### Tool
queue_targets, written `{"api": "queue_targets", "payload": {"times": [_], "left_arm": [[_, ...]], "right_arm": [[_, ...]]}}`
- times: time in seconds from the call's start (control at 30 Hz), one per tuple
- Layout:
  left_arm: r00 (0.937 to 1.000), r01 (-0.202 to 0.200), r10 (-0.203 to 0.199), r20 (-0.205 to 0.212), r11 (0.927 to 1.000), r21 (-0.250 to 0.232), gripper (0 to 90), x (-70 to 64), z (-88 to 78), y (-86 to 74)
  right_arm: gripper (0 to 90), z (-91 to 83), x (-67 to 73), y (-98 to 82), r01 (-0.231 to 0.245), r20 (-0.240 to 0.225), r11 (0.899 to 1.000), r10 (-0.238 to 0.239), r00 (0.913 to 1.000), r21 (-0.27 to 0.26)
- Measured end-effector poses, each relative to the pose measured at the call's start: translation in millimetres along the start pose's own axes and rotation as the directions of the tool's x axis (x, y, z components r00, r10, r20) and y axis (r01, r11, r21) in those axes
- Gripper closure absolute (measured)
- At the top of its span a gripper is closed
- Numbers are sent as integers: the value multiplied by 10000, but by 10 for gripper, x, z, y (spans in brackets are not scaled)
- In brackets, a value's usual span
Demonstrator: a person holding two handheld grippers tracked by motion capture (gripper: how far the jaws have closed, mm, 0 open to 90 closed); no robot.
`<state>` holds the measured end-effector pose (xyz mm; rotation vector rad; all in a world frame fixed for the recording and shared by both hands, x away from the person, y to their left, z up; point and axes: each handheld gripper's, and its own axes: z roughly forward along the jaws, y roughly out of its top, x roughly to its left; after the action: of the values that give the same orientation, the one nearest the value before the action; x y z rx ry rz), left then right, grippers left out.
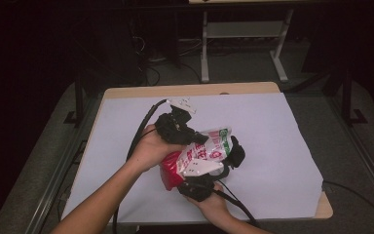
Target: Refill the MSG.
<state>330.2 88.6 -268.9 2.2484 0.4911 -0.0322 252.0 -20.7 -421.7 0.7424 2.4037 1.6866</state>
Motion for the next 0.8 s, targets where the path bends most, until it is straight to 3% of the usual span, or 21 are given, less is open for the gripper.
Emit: {"api": "queue_targets", "payload": {"times": [0.8], "left_arm": [[9998, 10, -17, 218, 9995, 326, 900, -13, 58, 2]], "right_arm": [[900, 0, 36, -16, 69, -67, 10000, -69, 10000, -4]]}}
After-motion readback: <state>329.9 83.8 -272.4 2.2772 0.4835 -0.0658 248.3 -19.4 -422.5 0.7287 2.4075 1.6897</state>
